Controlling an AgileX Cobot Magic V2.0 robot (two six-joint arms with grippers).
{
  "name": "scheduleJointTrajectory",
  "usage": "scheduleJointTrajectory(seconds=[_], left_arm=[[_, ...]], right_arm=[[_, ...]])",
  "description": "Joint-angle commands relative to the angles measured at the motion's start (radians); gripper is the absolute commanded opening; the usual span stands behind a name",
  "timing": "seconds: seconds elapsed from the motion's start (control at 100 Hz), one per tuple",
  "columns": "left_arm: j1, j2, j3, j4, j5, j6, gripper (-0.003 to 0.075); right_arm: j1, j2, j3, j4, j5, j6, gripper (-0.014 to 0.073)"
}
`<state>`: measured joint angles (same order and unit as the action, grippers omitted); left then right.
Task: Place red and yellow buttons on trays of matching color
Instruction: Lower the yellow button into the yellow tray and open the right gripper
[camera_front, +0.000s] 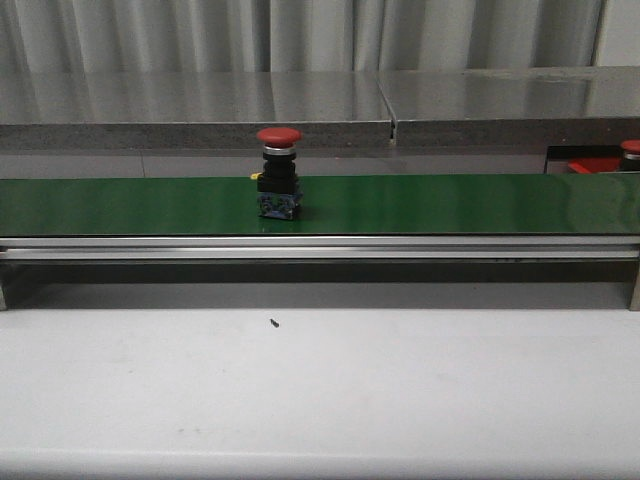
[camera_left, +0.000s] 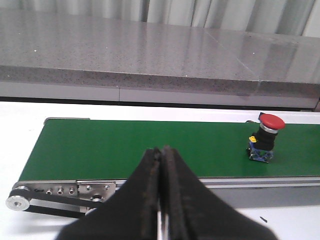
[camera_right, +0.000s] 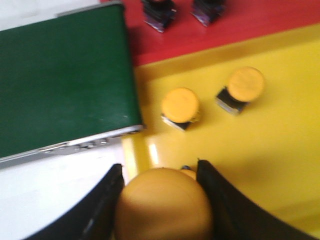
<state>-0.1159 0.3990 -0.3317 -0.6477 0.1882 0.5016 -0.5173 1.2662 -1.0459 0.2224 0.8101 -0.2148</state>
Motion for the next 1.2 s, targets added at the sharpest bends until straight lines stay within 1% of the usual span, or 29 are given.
scheduleJointTrajectory(seconds=[0.0,0.07,0.14,0.41,0.67,0.88,1.19], left_arm=[[-0.008,0.005,-0.028,-0.015,-0.068,0.002,-0.0019],[-0.008,0.005,-0.028,-0.015,-0.068,0.002,-0.0019],[-0.008,0.005,-0.028,-0.015,-0.068,0.002,-0.0019],[-0.008,0.005,-0.028,-0.015,-0.068,0.002,-0.0019],[-0.008,0.005,-0.028,-0.015,-0.068,0.002,-0.0019],[-0.008,0.005,-0.028,-0.015,-0.068,0.002,-0.0019],[-0.008,0.005,-0.028,-0.015,-0.068,0.002,-0.0019]], right_arm=[[-0.100,-0.027,0.016,0.007,-0.102,0.004,0.0131],[-0.158,-0.020,0.044,0.046,-0.162,0.004,0.0131],[-0.189,0.005,0.055,0.091,-0.211,0.004,0.0131],[-0.198,0.182,0.055,0.097,-0.318,-0.025,0.0131],[-0.198,0.309,0.055,0.098,-0.361,-0.052,0.0131],[-0.196,0.336,0.055,0.099,-0.386,-0.056,0.0135],[-0.196,0.377,0.055,0.125,-0.366,-0.061,0.0135]])
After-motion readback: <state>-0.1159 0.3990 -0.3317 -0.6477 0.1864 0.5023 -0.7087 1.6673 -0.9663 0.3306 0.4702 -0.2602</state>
